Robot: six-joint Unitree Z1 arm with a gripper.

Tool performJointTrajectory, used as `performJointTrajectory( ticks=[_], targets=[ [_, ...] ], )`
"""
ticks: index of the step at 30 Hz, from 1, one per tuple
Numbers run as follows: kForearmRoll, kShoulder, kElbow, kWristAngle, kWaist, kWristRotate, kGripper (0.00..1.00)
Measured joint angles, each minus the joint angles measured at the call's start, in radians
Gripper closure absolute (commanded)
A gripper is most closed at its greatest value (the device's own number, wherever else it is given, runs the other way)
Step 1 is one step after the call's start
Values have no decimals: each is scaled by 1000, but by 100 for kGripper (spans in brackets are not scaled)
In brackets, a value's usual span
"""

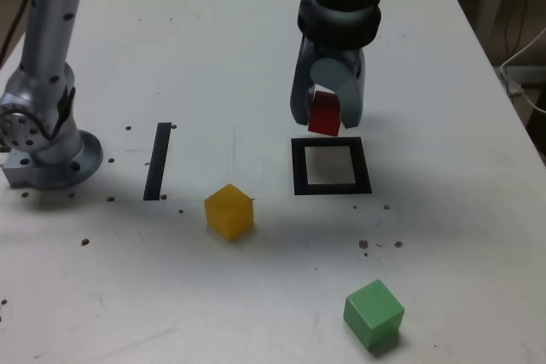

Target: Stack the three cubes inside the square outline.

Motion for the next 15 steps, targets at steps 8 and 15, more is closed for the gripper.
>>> performJointTrajectory(
  ticks=[8,15],
  targets=[
    [-94,-33,87,-43,-45,-60,74],
    [-185,-78,176,-52,-64,-99,74]
  ],
)
